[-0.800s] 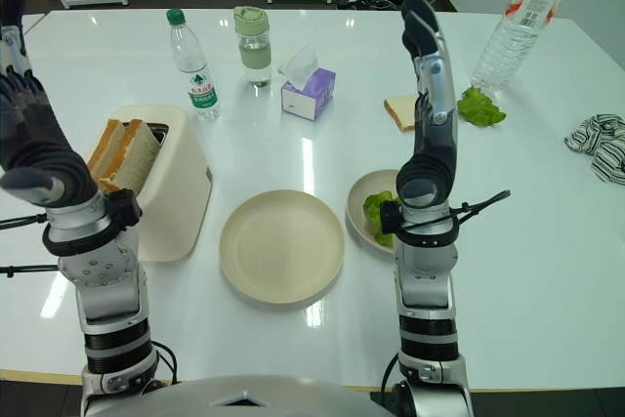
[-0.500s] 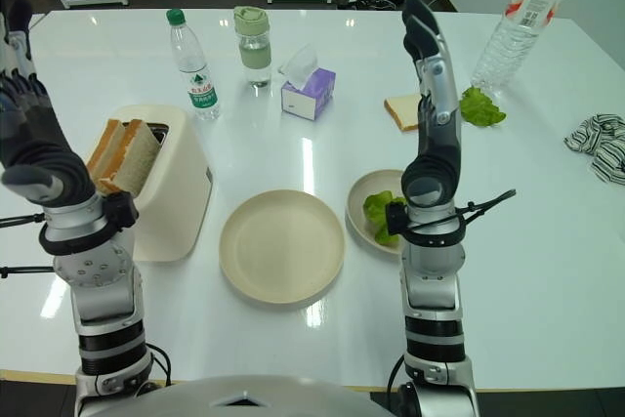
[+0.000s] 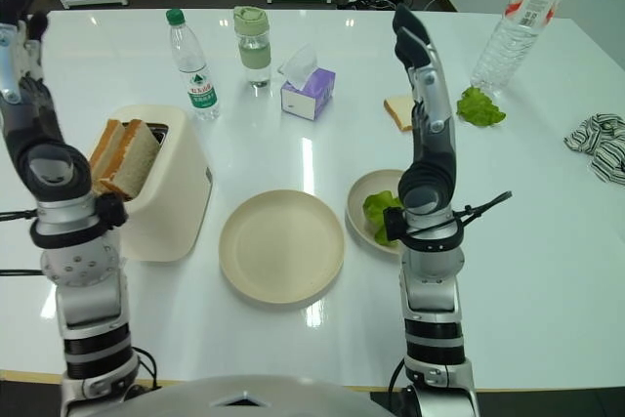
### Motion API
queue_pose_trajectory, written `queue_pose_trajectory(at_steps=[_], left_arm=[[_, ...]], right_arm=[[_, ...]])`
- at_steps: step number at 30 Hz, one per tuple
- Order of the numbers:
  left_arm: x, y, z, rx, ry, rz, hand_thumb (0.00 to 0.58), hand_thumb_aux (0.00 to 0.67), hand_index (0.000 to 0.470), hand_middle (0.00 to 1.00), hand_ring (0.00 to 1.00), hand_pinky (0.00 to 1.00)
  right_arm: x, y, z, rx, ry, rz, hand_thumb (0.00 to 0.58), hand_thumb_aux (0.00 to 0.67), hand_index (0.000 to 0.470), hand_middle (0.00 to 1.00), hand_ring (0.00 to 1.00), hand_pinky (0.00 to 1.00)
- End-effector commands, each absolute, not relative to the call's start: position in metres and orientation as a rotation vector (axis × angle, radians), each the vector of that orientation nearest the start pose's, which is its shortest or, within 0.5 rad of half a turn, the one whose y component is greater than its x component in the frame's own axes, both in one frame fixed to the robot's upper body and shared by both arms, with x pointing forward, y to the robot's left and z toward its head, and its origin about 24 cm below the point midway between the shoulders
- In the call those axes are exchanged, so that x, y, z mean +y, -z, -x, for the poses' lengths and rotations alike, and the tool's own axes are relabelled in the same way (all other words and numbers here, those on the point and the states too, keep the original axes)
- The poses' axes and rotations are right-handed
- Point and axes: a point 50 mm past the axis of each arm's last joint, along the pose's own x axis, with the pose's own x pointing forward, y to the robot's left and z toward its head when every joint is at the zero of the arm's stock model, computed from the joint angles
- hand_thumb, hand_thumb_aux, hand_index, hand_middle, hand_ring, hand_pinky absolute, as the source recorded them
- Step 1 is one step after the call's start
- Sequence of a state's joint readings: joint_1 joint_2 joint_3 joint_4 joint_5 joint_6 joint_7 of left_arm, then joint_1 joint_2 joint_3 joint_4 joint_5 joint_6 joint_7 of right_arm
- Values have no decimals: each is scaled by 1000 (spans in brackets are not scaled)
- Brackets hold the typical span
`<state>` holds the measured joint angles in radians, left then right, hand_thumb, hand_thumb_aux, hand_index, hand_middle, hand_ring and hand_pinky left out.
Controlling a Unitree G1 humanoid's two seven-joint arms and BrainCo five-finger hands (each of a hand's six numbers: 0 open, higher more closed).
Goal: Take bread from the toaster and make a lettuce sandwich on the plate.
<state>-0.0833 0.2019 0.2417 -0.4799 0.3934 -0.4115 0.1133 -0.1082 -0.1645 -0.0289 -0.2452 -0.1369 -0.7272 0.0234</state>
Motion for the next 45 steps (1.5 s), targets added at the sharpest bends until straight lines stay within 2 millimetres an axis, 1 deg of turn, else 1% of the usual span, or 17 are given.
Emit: queue_pose_trajectory(at_steps=[1,4,6,9,14,15,17,18,19,26,33,35,37,39,41,43,45], left_arm=[[244,-196,-213,-751,-313,-960,0,0,0,0,0,0],[281,-182,-210,-527,-321,-1154,0,0,0,0,0,0],[297,-171,-204,-388,-281,-1244,0,0,0,0,0,0],[307,-158,-195,-248,-208,-1329,0,0,0,0,0,0],[311,-144,-186,-129,-123,-1413,0,0,0,0,0,0],[310,-143,-186,-120,-110,-1417,18,11,7,0,0,0],[308,-141,-186,-114,-91,-1418,108,66,46,0,0,0],[307,-140,-186,-112,-82,-1419,248,163,114,0,0,0],[307,-139,-186,-110,-76,-1418,275,184,129,0,0,0],[304,-137,-190,-114,-68,-1423,183,116,81,0,0,0],[299,-136,-194,-128,-58,-1408,198,126,88,0,0,0],[299,-136,-195,-124,-54,-1406,248,163,114,0,0,0],[299,-135,-197,-119,-50,-1408,328,229,160,0,0,0],[300,-135,-198,-108,-47,-1414,441,342,240,0,0,0],[300,-134,-199,-99,-43,-1413,485,399,280,0,0,0],[298,-132,-202,-94,-31,-1403,559,544,382,0,0,0],[295,-130,-206,-93,-18,-1390,580,670,470,0,0,0]], right_arm=[[-154,-171,-215,-1053,-118,323,0,0,0,0,0,0],[-153,-168,-213,-1045,-120,329,0,0,0,0,0,0],[-153,-167,-212,-1043,-120,336,0,0,0,0,0,0],[-154,-166,-211,-1040,-119,343,0,0,0,0,0,0],[-155,-167,-211,-1036,-118,352,0,0,0,0,0,0],[-155,-167,-211,-1036,-117,353,0,0,0,0,0,0],[-155,-167,-211,-1035,-115,357,0,0,0,0,0,0],[-156,-167,-211,-1034,-114,358,0,0,0,0,0,0],[-156,-166,-211,-1033,-114,360,0,0,0,0,0,0],[-157,-166,-211,-1028,-111,364,0,0,0,0,0,0],[-157,-165,-211,-1024,-110,365,0,0,0,0,0,0],[-157,-165,-211,-1024,-108,365,0,0,0,0,0,0],[-158,-165,-211,-1024,-104,366,0,0,0,0,0,0],[-158,-165,-211,-1024,-101,367,0,0,0,0,0,0],[-159,-165,-211,-1023,-100,367,0,0,0,0,0,0],[-160,-165,-211,-1022,-96,370,0,0,0,0,0,0],[-161,-164,-209,-1021,-88,374,0,0,0,0,0,0]])
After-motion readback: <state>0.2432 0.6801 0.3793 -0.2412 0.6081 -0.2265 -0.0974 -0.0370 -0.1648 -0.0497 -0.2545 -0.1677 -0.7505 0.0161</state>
